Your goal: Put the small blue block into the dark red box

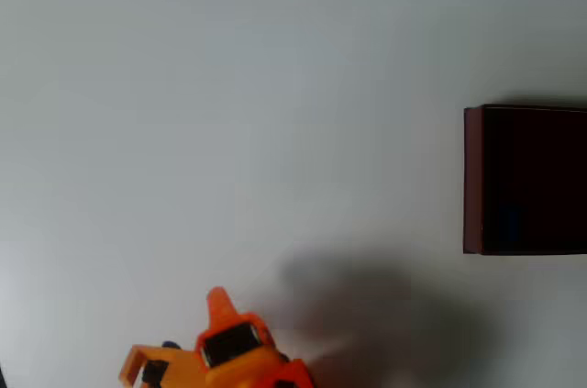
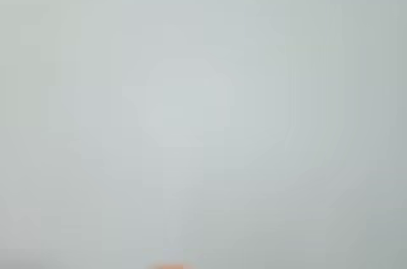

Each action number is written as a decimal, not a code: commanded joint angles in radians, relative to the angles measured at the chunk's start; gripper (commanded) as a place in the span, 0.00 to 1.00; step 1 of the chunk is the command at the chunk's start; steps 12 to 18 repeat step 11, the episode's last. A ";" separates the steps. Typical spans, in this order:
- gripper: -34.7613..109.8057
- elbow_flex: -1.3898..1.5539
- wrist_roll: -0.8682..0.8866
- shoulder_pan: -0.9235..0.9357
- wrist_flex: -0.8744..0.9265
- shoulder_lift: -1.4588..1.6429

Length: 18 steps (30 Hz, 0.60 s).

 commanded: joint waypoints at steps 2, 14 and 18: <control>0.24 0.074 -0.051 -0.023 -0.031 0.034; 0.24 0.132 -0.037 0.009 -0.041 0.034; 0.24 0.132 -0.037 0.009 -0.041 0.034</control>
